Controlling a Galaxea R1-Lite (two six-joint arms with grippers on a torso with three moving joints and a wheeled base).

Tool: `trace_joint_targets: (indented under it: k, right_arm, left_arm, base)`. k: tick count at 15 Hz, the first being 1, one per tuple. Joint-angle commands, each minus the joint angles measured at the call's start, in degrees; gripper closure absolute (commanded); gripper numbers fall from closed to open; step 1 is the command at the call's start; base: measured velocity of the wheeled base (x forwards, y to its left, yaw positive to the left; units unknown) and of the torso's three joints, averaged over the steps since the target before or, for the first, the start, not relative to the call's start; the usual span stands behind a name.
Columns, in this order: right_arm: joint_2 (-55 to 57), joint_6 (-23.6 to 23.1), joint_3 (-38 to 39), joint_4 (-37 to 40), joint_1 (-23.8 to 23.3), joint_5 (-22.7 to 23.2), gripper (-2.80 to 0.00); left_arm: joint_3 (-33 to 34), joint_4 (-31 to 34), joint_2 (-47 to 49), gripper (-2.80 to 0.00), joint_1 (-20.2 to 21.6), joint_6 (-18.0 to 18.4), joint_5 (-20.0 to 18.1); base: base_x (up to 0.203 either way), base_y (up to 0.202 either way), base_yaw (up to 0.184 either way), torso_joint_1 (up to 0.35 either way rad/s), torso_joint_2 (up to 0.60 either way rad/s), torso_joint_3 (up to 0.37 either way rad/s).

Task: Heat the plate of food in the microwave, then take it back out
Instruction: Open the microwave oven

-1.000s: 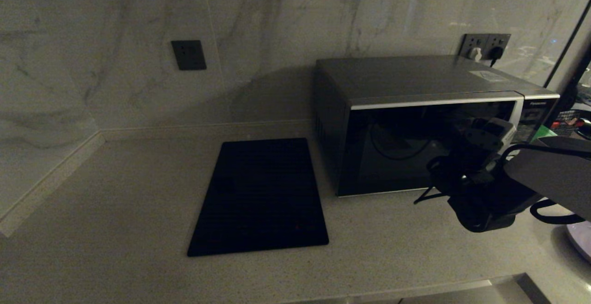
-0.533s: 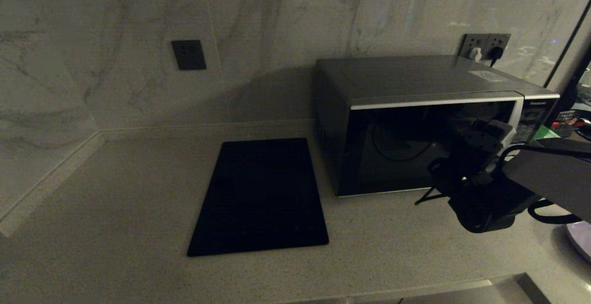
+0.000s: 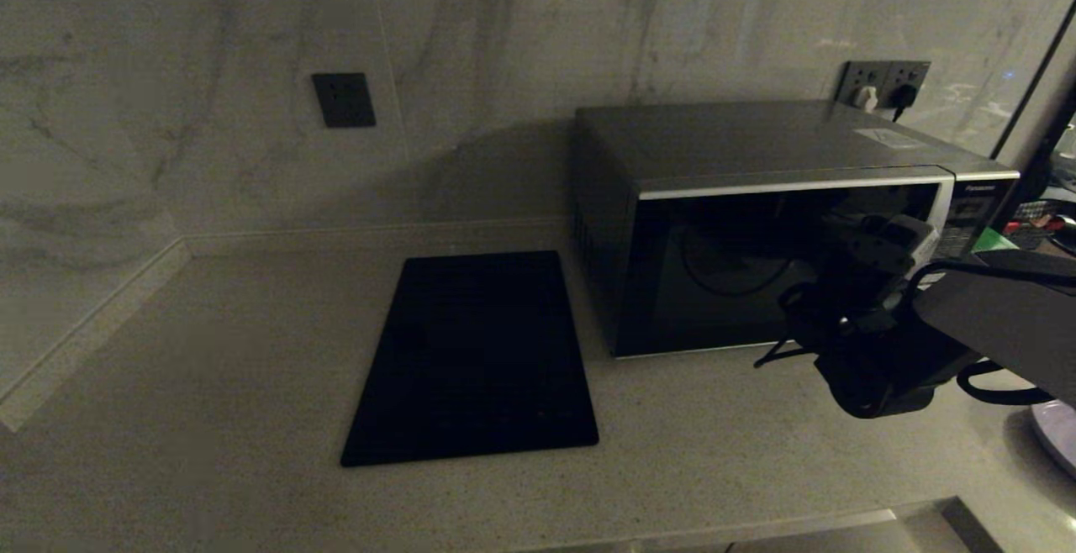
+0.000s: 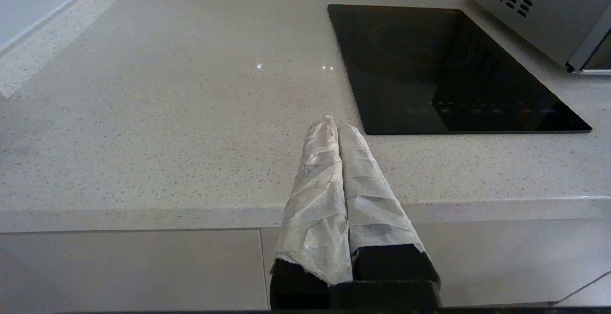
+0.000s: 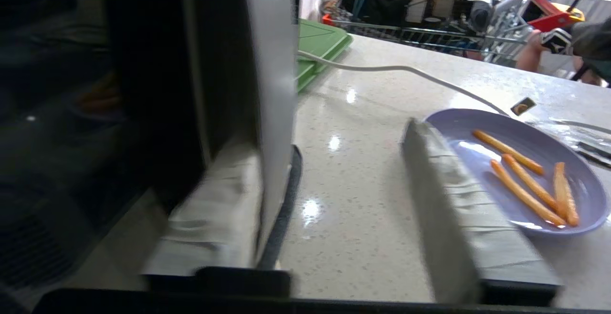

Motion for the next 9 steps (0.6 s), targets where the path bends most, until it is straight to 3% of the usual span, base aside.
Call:
trace_joint_targets:
  k: [1,9]
  right_arm:
    - [0.5,-0.1,-0.1,-0.6,0.0,-0.7,0.0]
    - [1.5,-0.3,-0.6,-0.6,0.0,-1.2,0.0]
  left_arm:
    - [0.0,0.0,0.1,0.0,0.0,-0.1,0.0]
    - [0.0,0.0,0.1,0.0,0.0,-0.1,0.0]
  base:
    - [0.0,0.0,0.0,0.0,0.0,0.0]
    - [0.0,0.0,0.0,0.0,0.0,0.0]
